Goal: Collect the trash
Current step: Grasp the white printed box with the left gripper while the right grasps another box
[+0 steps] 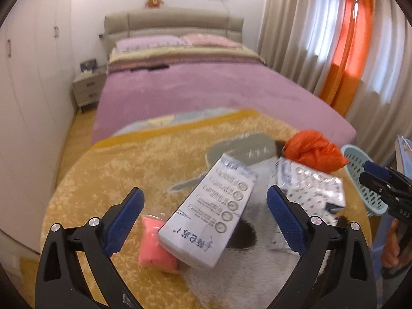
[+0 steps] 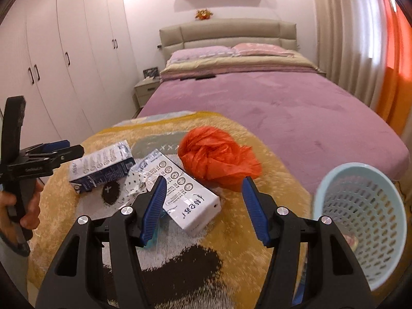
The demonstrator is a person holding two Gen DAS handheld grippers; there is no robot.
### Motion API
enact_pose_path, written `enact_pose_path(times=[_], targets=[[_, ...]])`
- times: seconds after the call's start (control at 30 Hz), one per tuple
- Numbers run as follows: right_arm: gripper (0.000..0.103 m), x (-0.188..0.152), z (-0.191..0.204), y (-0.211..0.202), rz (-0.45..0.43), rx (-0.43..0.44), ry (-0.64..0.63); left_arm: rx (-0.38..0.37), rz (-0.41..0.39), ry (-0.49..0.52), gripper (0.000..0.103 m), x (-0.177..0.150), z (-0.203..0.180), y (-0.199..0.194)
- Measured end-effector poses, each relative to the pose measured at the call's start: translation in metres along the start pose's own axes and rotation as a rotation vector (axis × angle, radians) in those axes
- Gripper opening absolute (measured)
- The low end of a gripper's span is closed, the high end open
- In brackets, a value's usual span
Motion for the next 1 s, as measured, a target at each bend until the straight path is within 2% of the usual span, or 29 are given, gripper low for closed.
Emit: enact_pose_path(times=[0.07, 0.23, 0.43, 0.57, 0.67, 0.8, 1.0], targets=[[0.057, -0.002, 0.001, 0.009, 0.019, 0.02, -0.001, -0.016, 0.039, 0.031, 0.093, -0.005, -0.004, 0.01], [0.058, -0.005, 0.0, 0.027, 0.056, 0.066, 0.007, 0.013, 0.109, 0.074, 0.093, -0.013, -0.009, 0.027], [0.069, -0.007, 0.009, 0.041, 0.078, 0.094, -0.029, 0.024, 0.147, 0.137, 0.091, -0.026, -0.026, 0.034], [0.07, -0.011, 0.018, 0.051, 0.11, 0.109, -0.063, 0.062, 0.188, 0.154, 0.07, -0.031, -0.033, 0.044], [0.071, -0.012, 0.021, 0.054, 0.117, 0.106, -0.075, 0.091, 0.185, 0.172, 0.069, -0.035, -0.034, 0.044], [0.071, -0.014, 0.022, 0.053, 0.121, 0.106, -0.067, 0.07, 0.183, 0.154, 0.066, -0.039, -0.039, 0.035], [0.07, -0.028, 0.029, 0.045, 0.15, 0.085, -0.097, 0.009, 0.227, 0.071, 0.064, -0.059, -0.046, 0.016]])
Point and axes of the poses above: each gripper's, at about its wrist camera, not at the fingertips, and y roughly the way its jaws point, z to its left, x to its top, the point moved 7 cm from there along y, roughly the way its jaws point, and after that the axes turned 4 degrees about -y, right-handed, at the moved point
